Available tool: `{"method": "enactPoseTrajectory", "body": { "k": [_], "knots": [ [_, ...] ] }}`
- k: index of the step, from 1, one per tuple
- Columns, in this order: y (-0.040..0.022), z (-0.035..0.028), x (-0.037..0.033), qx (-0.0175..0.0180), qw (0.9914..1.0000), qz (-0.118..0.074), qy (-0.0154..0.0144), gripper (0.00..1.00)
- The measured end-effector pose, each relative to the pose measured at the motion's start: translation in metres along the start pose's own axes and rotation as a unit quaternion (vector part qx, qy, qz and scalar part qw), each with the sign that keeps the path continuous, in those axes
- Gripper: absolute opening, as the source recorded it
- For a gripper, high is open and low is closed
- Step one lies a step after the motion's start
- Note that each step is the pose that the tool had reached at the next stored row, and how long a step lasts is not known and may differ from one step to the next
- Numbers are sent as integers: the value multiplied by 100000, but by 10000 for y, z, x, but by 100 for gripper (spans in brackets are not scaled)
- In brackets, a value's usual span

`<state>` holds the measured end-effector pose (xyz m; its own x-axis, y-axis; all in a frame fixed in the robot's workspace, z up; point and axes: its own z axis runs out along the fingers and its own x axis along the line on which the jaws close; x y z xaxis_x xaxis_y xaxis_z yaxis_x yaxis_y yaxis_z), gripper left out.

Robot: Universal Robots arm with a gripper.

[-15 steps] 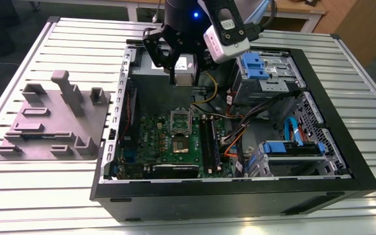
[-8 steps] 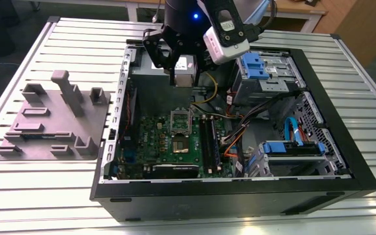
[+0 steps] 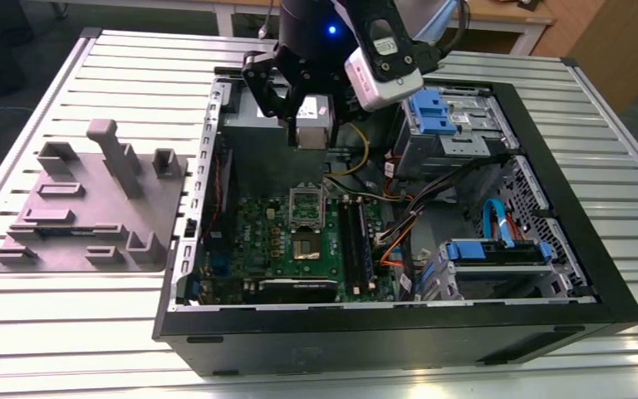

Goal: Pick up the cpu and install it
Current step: 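Place the cpu into insertion slot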

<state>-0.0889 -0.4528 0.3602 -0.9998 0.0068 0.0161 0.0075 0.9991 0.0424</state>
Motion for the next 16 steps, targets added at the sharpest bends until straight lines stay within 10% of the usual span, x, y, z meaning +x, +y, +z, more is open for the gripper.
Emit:
{"method": "enactPoseTrajectory", "body": {
  "k": [16],
  "knots": [
    [-5, 23, -1, 0, 100000, 1, 1, 47]
  ]
}}
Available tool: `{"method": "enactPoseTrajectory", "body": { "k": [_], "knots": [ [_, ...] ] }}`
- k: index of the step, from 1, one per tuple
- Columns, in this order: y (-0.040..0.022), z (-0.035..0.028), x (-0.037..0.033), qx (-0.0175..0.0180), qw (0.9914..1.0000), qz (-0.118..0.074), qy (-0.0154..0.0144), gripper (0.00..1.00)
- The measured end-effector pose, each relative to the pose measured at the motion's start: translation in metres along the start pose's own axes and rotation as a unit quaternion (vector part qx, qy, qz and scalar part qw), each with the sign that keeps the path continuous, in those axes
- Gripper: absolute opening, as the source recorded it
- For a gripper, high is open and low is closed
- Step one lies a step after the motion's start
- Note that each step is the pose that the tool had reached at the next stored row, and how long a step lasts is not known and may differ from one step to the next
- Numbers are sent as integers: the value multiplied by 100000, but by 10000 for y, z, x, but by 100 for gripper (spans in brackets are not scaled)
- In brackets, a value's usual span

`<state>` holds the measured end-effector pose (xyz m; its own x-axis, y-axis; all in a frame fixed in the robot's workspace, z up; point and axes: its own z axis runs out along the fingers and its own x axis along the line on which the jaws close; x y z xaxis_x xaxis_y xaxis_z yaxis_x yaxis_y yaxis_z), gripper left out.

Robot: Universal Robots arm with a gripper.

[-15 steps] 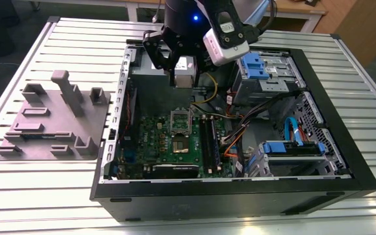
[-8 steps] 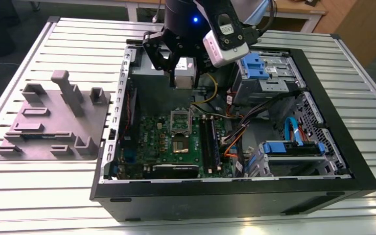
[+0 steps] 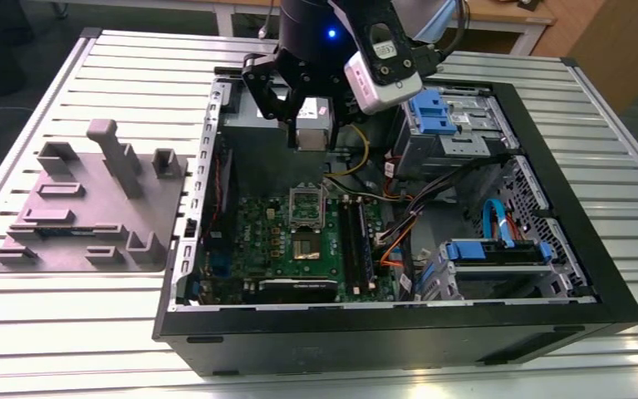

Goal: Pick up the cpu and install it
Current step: 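Place the cpu into insertion slot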

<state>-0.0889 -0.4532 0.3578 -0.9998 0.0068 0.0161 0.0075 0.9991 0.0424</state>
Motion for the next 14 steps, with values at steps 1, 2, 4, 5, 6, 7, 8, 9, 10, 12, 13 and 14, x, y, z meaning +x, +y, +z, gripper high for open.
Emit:
{"method": "enactPoseTrajectory", "body": {
  "k": [1, 2, 4, 5, 6, 7, 8, 9, 10, 12, 13, 14],
  "knots": [
    [0, 0, 0, 0, 100000, -1, -1, 47],
    [0, 0, 0, 0, 100000, 0, 1, 47],
    [0, 0, 0, -2, 100000, -2, -1, 47],
    [0, 1, 0, -1, 100000, 0, 0, 47],
    [-1, 5, 0, -12, 100000, -4, -6, 47],
    [-5, 8, 0, -17, 100000, -4, -7, 47],
    [-12, 11, -1, -3, 100000, -10, 1, 47],
    [-22, 16, -1, 1, 100000, -9, 2, 47],
    [-30, 23, -1, -6, 100000, -1, -3, 47],
    [-38, 39, -1, -5, 100000, 3, -4, 47],
    [-40, 46, -1, -4, 100000, 5, -2, 47],
    [-42, 54, -5, -5, 100000, -4, -2, 47]
  ]
}}
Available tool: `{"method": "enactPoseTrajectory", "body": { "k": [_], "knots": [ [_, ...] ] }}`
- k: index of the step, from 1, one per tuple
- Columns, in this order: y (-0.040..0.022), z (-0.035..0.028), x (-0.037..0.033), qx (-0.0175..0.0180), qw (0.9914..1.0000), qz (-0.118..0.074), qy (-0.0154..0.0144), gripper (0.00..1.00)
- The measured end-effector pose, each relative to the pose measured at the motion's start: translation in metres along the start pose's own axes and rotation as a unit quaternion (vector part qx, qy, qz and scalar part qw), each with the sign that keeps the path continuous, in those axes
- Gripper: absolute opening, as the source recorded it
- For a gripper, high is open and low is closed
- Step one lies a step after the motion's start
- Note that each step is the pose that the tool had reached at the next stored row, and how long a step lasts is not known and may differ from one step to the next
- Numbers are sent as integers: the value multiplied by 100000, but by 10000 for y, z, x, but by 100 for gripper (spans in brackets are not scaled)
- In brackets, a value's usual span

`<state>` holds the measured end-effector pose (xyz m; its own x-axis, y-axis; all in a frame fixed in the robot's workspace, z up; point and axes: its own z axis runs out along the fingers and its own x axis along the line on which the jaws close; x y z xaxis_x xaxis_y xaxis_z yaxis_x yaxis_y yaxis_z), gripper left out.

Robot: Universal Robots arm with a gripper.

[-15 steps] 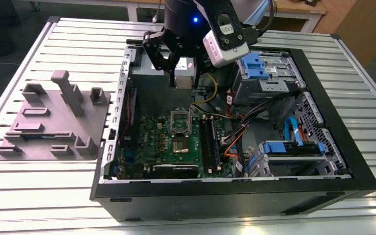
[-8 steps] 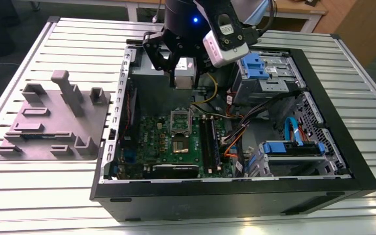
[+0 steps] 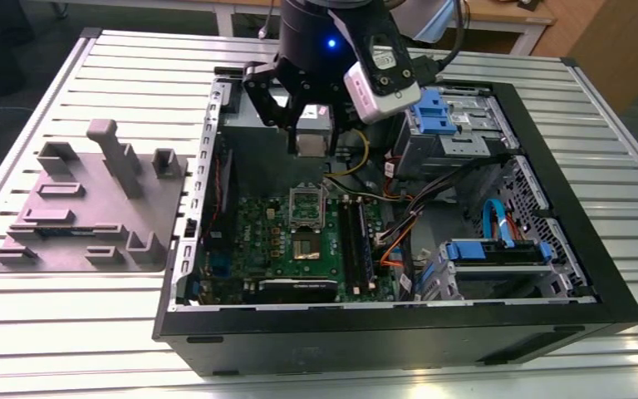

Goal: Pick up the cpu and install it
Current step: 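Place the cpu into insertion slot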

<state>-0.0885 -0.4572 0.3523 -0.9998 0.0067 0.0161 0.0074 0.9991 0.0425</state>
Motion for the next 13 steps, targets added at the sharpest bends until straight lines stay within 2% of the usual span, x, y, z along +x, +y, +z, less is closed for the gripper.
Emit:
{"method": "enactPoseTrajectory", "body": {
  "k": [4, 13],
  "knots": [
    [-3, 23, -21, 7, 100000, 6, 28, 47],
    [-3, 24, -22, 41, 100000, 1, 26, 47]
  ]
}}
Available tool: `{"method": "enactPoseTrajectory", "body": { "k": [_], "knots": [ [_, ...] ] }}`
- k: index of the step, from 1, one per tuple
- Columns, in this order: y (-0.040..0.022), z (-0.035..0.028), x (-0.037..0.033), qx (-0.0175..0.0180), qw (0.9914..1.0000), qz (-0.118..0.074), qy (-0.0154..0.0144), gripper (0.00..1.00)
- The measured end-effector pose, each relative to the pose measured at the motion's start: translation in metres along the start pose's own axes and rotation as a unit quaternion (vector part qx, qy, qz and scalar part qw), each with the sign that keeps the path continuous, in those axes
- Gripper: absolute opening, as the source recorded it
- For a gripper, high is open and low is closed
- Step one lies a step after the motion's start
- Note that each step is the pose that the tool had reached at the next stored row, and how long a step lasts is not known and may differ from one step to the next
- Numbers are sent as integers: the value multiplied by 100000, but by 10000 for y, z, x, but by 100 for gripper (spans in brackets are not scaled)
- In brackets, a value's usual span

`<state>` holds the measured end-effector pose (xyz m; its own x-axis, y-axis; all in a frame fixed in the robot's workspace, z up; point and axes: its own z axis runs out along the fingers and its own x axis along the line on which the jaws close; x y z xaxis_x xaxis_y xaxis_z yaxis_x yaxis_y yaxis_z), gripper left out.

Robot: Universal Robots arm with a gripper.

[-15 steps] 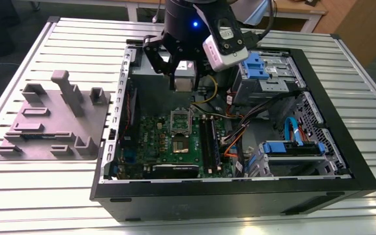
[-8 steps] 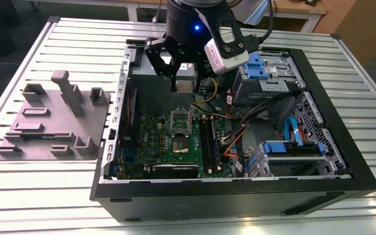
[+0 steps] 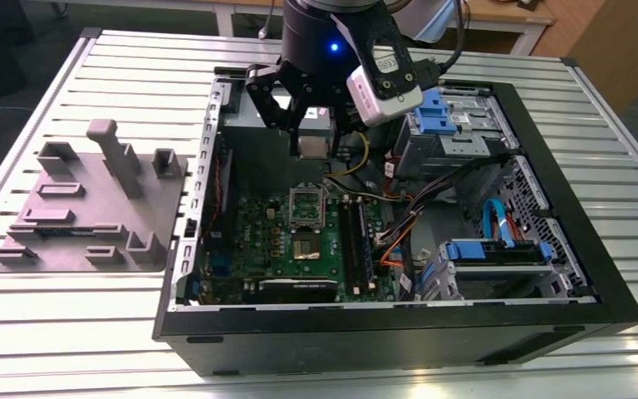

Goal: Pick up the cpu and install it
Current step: 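Place the cpu into insertion slot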

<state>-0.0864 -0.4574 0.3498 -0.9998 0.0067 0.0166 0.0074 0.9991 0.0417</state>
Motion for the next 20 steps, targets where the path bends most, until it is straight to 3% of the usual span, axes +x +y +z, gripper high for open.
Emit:
{"method": "enactPoseTrajectory", "body": {
  "k": [6, 10, 15, 20],
  "knots": [
    [-6, 30, 0, 4, 100000, 11, 70, 47],
    [-49, 61, -3, 76, 100000, 9, 162, 47],
    [-54, 148, -6, 77, 99999, -288, 184, 47],
    [-91, 178, -7, 82, 99999, -297, 186, 47]
  ]
}}
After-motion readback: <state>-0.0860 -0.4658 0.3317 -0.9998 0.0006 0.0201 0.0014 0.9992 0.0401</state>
